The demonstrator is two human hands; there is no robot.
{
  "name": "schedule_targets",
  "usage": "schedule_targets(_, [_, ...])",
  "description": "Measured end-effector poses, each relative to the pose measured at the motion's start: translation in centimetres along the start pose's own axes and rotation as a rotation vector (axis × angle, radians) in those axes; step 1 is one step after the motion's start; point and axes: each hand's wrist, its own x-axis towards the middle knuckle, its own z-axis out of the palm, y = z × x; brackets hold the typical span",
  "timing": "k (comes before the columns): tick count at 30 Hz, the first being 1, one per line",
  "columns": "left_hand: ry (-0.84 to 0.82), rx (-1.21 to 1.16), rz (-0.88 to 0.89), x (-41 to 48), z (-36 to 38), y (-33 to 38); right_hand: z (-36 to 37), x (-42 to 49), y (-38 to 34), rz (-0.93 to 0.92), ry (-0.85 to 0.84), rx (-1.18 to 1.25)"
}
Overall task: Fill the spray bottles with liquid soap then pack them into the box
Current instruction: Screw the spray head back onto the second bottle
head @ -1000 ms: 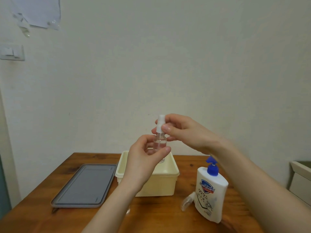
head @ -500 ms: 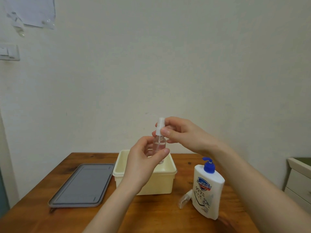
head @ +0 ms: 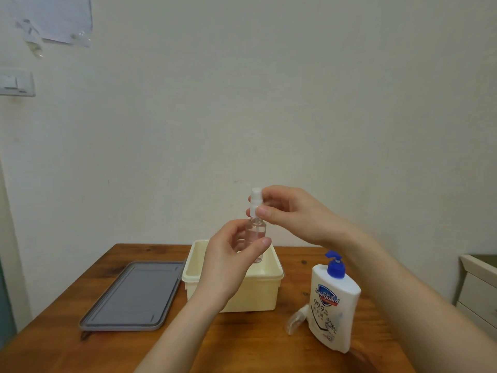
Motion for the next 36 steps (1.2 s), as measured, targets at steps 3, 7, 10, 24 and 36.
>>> schedule_targets(3, [0.007, -0.003, 0.011, 0.00, -0.01, 0.00, 0.21, 0.12, -0.01, -0.002, 0.015, 0.036])
schedule_targets(7, [0.003, -0.011, 0.017, 0.00, -0.03, 0.17, 0.10, 0.19, -0.23, 0.018, -0.005, 0.076])
schedule_targets(10, [-0.006, -0.002, 0.021, -0.12, -0.11, 0.16, -0.24, 0.03, -0.31, 0.061, -0.065, 0.092])
schedule_targets(24, [-0.006, -0.027, 0.012, 0.11, 0.16, 0.28, -0.40, 0.12, -0.42, 0.037, 0.050, 0.128])
schedule_targets(36, [-0.001, -0.026, 0.007, 0.11, 0.25, 0.23, 0.29, -0.05, -0.19, 0.046, 0.033, 0.031])
